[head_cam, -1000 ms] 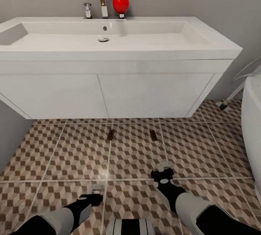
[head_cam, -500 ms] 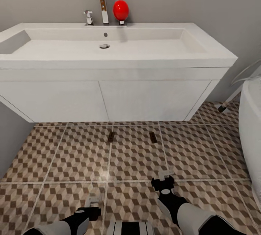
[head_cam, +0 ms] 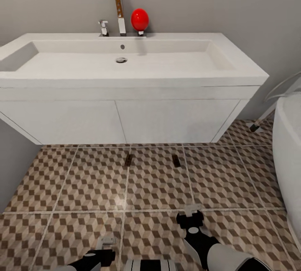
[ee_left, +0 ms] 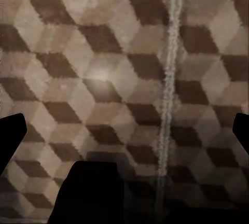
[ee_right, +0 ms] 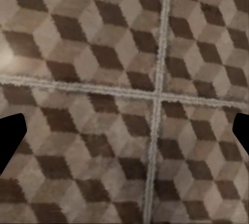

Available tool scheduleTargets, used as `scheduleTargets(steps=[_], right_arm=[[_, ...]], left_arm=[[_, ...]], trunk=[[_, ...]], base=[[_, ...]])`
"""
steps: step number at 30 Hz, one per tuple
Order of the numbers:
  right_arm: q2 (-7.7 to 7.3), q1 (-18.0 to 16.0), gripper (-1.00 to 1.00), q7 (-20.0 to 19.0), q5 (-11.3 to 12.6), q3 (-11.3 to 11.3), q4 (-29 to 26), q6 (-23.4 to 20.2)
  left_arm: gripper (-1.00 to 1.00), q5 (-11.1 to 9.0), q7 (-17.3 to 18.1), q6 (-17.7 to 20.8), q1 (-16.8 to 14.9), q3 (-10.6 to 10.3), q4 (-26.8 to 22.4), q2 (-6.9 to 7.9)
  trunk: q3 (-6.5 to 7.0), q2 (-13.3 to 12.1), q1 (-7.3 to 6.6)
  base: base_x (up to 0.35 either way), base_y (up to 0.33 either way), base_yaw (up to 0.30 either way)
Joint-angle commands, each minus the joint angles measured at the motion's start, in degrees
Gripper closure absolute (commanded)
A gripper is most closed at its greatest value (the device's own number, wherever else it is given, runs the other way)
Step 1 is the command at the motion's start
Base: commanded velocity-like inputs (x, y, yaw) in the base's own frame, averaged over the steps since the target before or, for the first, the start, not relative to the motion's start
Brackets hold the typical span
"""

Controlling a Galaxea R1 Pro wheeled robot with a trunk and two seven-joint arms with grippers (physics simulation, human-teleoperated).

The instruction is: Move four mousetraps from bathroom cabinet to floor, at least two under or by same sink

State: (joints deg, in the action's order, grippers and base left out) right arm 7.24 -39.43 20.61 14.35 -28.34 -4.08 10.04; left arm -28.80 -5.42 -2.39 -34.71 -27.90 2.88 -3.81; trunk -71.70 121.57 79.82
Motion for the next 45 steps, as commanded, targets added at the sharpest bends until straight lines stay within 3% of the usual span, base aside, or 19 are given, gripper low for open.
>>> scheduleTargets(steps=[1, 22, 34, 45], right_arm=[[0.02, 0.16, -1.0, 0.14, 0.6, -0.49, 0.07, 0.4], [-0.14, 7.65, -1.0, 0.13, 0.55, -0.57, 0.12, 3.84], [-2.21, 11.71, -1.0, -0.19, 0.61, -0.53, 0.23, 4.53], [-2.36, 14.47, -1.0, -0.22, 0.66, -0.54, 3.12, 4.56]], left_arm=[[-1.0, -0.47, -0.02, -0.25, 0.07, -0.48, 0.2, -0.05], [-1.0, -0.32, 0.14, -0.24, 5.93, -0.57, 0.28, 0.67], [-1.0, -0.29, 0.2, -0.17, 8.82, -0.65, 0.24, 0.66], [-1.0, -0.29, 0.23, -0.1, 10.26, -0.66, 0.34, 0.88]], trunk=[[0.15, -0.4, -0.23], [3.92, -8.82, -4.84], [6.08, -13.64, -7.48], [8.05, -18.05, -9.9]], base=[[0.0, 0.0, 0.0], [0.0, 0.0, 0.0], [0.0, 0.0, 0.0], [0.0, 0.0, 0.0]])
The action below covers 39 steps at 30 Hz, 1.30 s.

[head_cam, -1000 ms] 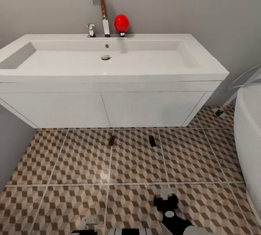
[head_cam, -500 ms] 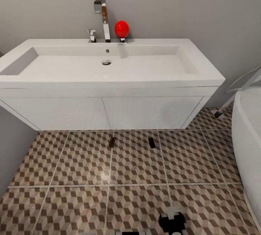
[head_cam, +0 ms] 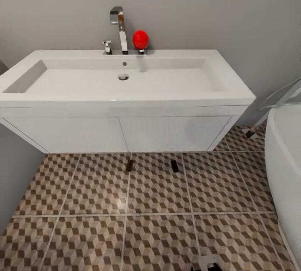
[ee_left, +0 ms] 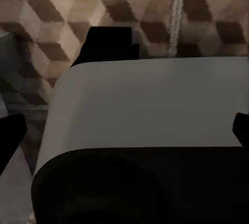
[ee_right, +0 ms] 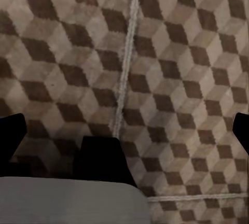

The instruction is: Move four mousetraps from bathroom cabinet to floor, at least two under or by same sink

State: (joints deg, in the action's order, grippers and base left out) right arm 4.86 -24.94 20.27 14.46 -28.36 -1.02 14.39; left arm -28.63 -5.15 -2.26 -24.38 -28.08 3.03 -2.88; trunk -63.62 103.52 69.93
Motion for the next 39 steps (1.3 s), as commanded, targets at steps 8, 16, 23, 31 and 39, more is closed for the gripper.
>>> scheduleTargets(steps=[8, 16, 23, 31, 39], right_arm=[[-0.23, 2.97, -1.0, 0.12, 0.71, -0.48, 0.64, 0.18], [-0.75, 4.35, -1.0, 0.17, 0.91, -0.47, 1.41, -0.09], [-1.07, 4.83, -1.0, 0.2, 0.99, -0.42, 3.13, -0.33], [-1.29, 6.52, -1.0, 0.28, 1.05, -0.39, 4.34, -0.43], [-1.48, 7.19, -1.0, 0.22, 1.02, -0.38, 4.46, -0.47]], left_arm=[[-1.0, -0.4, 0.04, -0.28, 0.72, -0.57, 0.15, 0.64], [-1.0, -0.42, 0.02, -0.29, 1.25, -0.58, 0.14, 0.79], [-1.0, -0.46, -0.04, -0.29, 1.4, -0.57, 0.13, 0.92], [-1.0, -0.51, -0.11, -0.29, 1.44, -0.57, 0.14, 0.94], [-1.0, -0.55, -0.12, -0.29, 1.44, -0.57, 0.15, 0.95]], trunk=[[1.41, -3.21, -1.77], [2.85, -6.42, -3.53], [4.11, -9.23, -5.06], [5.54, -12.43, -6.82], [6.98, -15.64, -8.58]], base=[[0.0, 0.0, 0.0], [0.0, 0.0, 0.0], [0.0, 0.0, 0.0], [0.0, 0.0, 0.0], [0.0, 0.0, 0.0]])
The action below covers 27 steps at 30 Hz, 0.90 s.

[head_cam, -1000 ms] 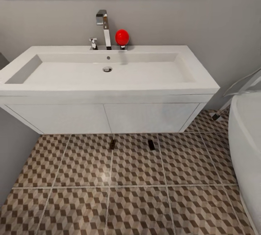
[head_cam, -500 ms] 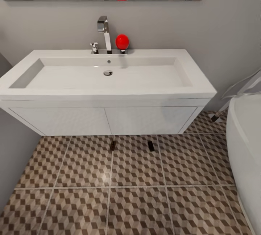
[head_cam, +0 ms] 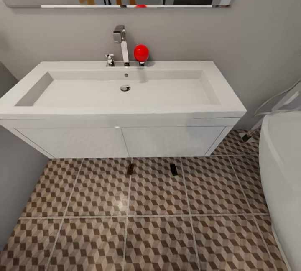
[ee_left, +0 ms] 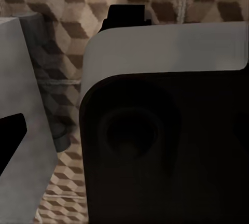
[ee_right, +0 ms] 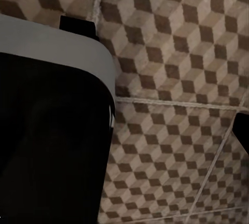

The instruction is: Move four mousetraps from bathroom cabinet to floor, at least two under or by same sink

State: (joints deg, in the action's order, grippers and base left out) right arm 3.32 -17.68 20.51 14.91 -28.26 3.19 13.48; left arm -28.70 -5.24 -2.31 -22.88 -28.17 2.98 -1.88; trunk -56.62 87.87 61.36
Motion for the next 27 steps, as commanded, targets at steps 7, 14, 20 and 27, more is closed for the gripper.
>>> scheduleTargets(steps=[7, 14, 20, 27], right_arm=[[-0.02, 0.13, -1.0, -0.03, 0.42, -0.48, 0.02, 0.64], [-0.1, 0.21, -1.0, -0.03, 0.54, -0.48, 0.33, 0.46], [-0.03, 0.26, -1.0, -0.03, 0.44, -0.48, 0.16, 0.48], [-0.06, 0.25, -1.0, -0.03, 0.52, -0.48, 0.24, 0.49]], left_arm=[[-1.0, -0.48, -0.03, -0.24, -0.06, -0.48, 0.19, -0.05], [-1.0, -0.55, -0.03, -0.29, -0.06, -0.46, 0.18, -0.05], [-1.0, -0.56, -0.03, -0.32, -0.06, -0.41, 0.18, -0.05], [-1.0, -0.57, -0.03, -0.33, -0.06, -0.4, 0.18, -0.01]], trunk=[[1.23, -2.8, -1.55], [2.49, -5.61, -3.08], [3.57, -8.02, -4.4], [4.82, -10.83, -5.94]], base=[[0.0, 0.0, 0.0], [0.0, 0.0, 0.0], [0.0, 0.0, 0.0], [0.0, 0.0, 0.0]])
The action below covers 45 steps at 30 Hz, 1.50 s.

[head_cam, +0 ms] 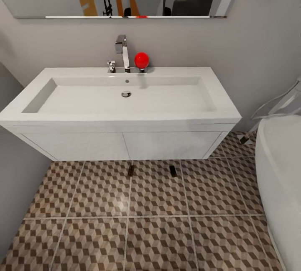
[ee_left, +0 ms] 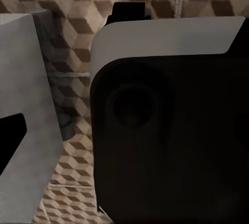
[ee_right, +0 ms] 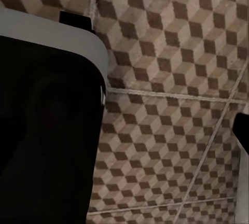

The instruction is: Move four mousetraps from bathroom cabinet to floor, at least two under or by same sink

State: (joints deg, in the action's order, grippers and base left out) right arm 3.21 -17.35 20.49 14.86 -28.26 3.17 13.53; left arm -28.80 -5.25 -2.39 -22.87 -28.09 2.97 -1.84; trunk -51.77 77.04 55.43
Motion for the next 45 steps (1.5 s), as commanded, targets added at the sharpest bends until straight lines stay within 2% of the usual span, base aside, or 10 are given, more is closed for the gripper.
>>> scheduleTargets(steps=[1, 13, 45], right_arm=[[0.04, -0.09, -1.0, -0.02, 0.58, -0.48, 0.27, 0.44], [0.04, -0.06, -1.0, -0.02, 0.59, -0.48, 0.24, 0.44], [0.05, -0.06, -1.0, -0.02, 0.61, -0.48, 0.25, 0.44]], left_arm=[[-1.0, -0.47, -0.03, -0.25, -0.06, -0.48, 0.2, -0.04], [-1.0, -0.47, -0.03, -0.25, -0.07, -0.48, 0.2, 0.85], [-1.0, -0.45, -0.03, -0.25, -0.07, -0.48, 0.2, 0.97]], trunk=[[0.16, -0.4, -0.23], [2.31, -5.21, -2.86], [8.06, -18.04, -9.89]], base=[[0.0, 0.0, 0.0], [0.0, 0.0, 0.0], [0.0, 0.0, 0.0]])
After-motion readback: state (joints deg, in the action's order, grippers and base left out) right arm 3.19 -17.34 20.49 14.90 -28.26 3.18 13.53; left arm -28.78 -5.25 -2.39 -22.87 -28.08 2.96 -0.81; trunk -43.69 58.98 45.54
